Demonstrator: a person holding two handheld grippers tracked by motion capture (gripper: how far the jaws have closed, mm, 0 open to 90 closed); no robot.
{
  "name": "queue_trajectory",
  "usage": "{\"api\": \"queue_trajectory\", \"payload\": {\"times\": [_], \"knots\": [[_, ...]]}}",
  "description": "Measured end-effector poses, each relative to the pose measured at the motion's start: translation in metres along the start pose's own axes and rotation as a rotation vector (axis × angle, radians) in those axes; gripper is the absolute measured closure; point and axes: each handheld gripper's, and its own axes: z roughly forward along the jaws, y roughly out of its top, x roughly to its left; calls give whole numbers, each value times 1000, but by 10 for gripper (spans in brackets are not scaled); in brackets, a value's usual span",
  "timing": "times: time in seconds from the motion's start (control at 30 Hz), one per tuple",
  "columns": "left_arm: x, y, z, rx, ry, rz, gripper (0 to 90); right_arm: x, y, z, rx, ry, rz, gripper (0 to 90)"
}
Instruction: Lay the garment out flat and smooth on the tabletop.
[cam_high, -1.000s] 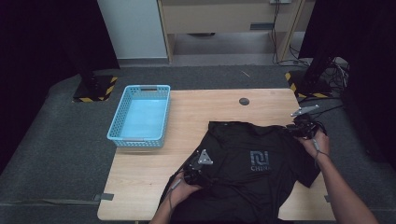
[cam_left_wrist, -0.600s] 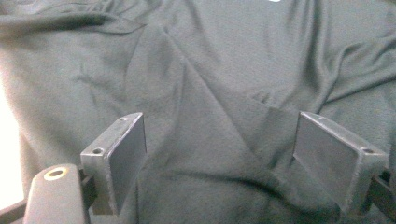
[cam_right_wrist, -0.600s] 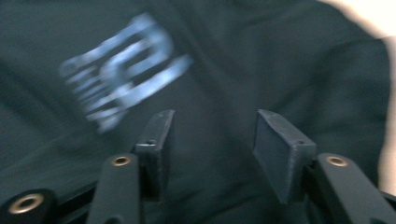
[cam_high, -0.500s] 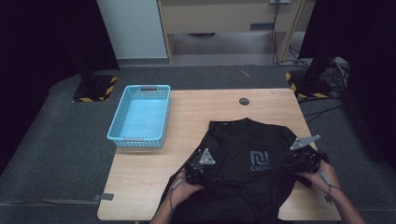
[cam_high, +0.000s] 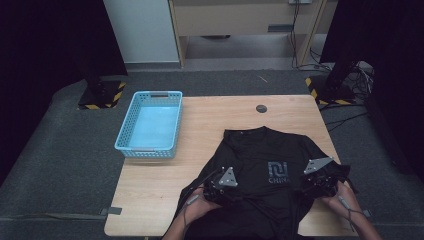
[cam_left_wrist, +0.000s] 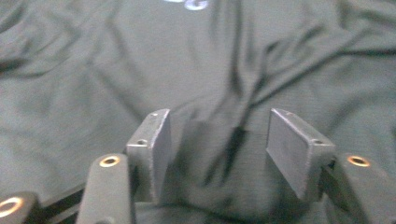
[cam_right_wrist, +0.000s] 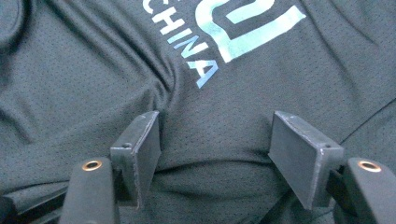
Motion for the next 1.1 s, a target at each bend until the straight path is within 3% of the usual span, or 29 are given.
{"api": "queue_trajectory", "payload": {"times": [0.23, 0.3, 0.43, 0.73, 0.93, 1.1], "knots": [[-13, 0, 9, 14, -115, 78, 522, -2, -3, 1, -22, -1, 0, 297], [-17, 0, 11, 16, -124, 111, 553, -3, -7, 0, -48, -2, 1, 295], [-20, -1, 16, 50, -139, 140, 619, -3, -8, -1, -47, -5, 7, 292], [-20, 2, 19, 50, -151, 142, 838, -4, -9, -1, -52, -1, 0, 292], [-15, 8, 20, 73, -142, 126, 856, -5, -13, -2, -57, 1, -5, 291], [-6, 11, 15, 64, -115, 101, 862, -7, -15, -5, -43, 5, -12, 292]]}}
